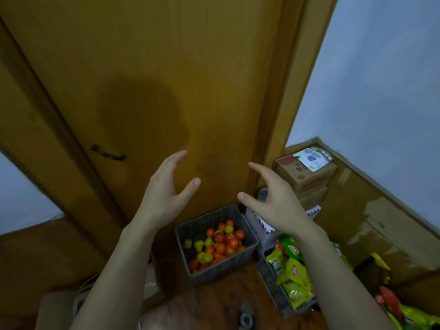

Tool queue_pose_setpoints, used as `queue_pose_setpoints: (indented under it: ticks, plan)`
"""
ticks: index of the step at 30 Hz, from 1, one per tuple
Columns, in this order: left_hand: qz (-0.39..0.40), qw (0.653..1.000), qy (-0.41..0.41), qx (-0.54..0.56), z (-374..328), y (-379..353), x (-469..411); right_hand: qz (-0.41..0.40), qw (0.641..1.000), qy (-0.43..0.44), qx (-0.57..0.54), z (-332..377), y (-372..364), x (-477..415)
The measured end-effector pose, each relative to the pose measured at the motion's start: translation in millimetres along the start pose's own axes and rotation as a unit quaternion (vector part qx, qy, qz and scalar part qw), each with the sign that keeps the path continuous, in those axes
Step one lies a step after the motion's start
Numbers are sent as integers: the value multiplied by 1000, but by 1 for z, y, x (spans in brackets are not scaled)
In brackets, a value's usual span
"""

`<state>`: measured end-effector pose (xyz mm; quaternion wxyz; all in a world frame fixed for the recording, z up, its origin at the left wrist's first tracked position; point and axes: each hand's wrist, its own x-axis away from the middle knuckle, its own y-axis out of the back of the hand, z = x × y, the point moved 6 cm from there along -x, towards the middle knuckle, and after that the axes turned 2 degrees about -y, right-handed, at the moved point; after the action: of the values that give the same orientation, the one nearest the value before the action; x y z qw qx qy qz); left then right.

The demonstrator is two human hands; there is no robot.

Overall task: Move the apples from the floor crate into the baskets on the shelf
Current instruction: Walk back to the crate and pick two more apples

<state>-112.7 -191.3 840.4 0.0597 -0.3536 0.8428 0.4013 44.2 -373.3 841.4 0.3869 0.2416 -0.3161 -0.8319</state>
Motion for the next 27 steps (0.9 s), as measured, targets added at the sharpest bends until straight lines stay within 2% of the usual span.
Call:
queue_pose_setpoints:
  ticks: [10,15,20,27]
  plan:
    - [-40,997,57,-16,91,-73,-103,47,998,25,-30,-84,-28,-150]
    - [-50,994,97,-7,156,-114,-109,70,997,2,-32,-150,-72,-198]
    - [-28,991,133,-15,254,-173,-87,99,994,-27,-24,-234,-162,-213]
    - [37,989,140,-27,408,-293,-29,136,990,-37,-33,-354,-330,-212]
